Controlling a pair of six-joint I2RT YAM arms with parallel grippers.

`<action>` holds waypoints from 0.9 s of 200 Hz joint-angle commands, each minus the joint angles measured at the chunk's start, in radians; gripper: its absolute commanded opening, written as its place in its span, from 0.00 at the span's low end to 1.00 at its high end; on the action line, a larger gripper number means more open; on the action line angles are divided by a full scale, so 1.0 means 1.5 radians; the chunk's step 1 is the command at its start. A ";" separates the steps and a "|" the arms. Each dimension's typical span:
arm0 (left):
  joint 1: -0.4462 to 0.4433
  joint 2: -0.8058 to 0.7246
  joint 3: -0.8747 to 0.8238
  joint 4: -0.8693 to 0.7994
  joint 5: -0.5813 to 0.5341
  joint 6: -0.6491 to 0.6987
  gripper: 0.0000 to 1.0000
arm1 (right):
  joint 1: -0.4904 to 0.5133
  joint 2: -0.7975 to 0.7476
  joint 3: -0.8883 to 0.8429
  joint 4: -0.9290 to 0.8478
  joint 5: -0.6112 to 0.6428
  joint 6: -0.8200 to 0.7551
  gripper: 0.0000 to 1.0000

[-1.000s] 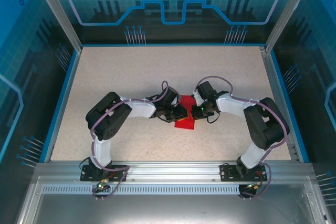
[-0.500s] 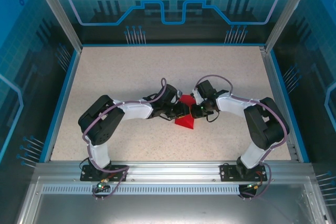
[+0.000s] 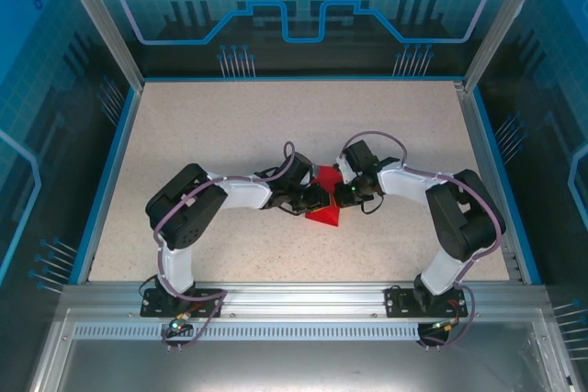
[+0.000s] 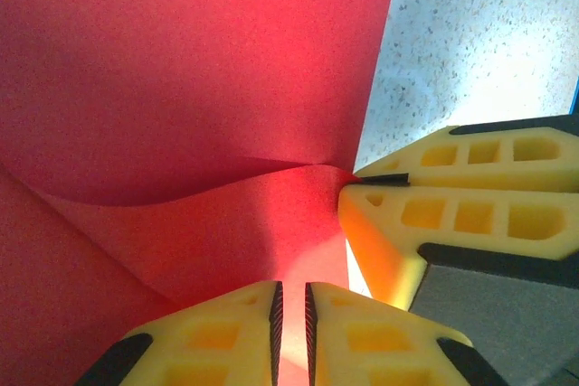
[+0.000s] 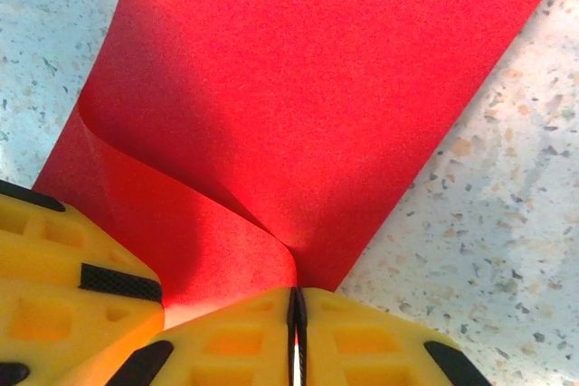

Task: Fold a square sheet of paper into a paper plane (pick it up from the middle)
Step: Fold the triangle a second time at the center of the table.

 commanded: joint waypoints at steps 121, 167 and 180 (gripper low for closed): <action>-0.006 0.029 -0.009 -0.017 -0.017 -0.006 0.16 | -0.009 -0.150 -0.082 0.030 -0.183 0.125 0.12; -0.007 0.028 -0.004 -0.010 -0.016 -0.010 0.16 | 0.004 -0.106 -0.122 0.109 -0.258 0.197 0.06; -0.006 0.028 -0.003 -0.009 -0.015 -0.010 0.16 | 0.004 -0.086 -0.125 0.125 -0.258 0.208 0.06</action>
